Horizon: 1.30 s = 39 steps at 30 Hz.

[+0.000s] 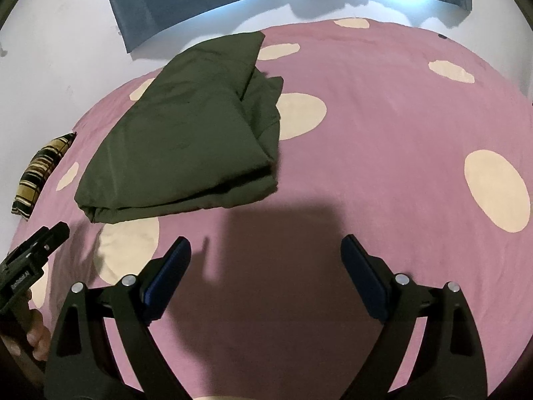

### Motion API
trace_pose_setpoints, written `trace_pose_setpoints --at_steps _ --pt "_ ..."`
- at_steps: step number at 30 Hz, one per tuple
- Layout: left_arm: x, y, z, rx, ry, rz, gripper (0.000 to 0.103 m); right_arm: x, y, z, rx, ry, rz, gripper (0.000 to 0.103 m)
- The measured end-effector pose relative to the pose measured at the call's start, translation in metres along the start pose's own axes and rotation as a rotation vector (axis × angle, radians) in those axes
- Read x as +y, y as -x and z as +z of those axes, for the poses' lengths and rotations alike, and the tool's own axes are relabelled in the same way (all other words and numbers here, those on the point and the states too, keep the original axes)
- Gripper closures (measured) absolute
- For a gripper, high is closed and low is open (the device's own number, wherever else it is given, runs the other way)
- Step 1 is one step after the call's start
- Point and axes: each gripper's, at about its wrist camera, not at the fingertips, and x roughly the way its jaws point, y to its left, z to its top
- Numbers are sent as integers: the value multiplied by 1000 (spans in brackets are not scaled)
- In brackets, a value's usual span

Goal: Fold small clothes

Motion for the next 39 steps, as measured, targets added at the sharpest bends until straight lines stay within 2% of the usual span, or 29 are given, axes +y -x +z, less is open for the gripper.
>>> trace_pose_setpoints --at_steps 7,23,39 --pt "0 2 -1 3 5 0 18 4 0 -1 -3 13 -11 10" --pt "-6 7 -1 -20 -14 14 18 8 -13 1 54 42 -20 3" --pt "-7 9 -1 -16 -6 11 18 8 -15 2 59 45 -19 2"
